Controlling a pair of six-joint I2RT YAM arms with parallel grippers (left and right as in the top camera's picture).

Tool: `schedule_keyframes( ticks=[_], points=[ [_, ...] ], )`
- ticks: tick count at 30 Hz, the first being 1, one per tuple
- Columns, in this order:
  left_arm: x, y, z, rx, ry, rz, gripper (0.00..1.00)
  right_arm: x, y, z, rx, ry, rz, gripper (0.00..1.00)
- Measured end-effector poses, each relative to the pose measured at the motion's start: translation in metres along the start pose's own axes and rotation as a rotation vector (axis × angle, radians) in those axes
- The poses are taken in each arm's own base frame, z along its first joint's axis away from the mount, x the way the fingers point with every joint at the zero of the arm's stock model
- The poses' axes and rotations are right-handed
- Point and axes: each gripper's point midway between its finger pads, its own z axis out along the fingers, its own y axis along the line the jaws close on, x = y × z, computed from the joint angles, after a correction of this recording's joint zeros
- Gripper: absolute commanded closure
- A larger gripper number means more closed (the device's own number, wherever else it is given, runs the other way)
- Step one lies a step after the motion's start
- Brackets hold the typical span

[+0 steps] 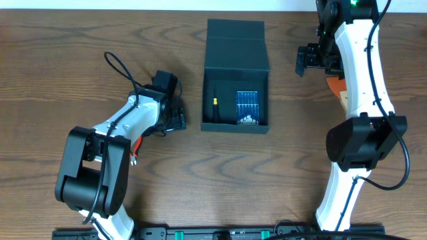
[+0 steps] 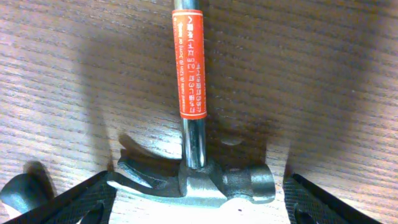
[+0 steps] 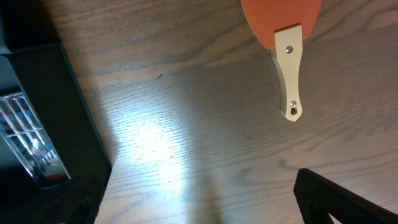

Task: Pack container
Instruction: 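Close the left gripper on the hammer handle near the head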

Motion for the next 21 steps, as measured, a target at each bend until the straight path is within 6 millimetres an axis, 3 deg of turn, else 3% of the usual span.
schedule_keyframes(
  ticks=[21],
  points=[
    [-0.0063, -0.0029, 0.0038, -0.013, 0.017, -0.014, 0.15, 0.0, 0.0, 0.0, 0.0, 0.0, 0.0, 0.01]
  ],
)
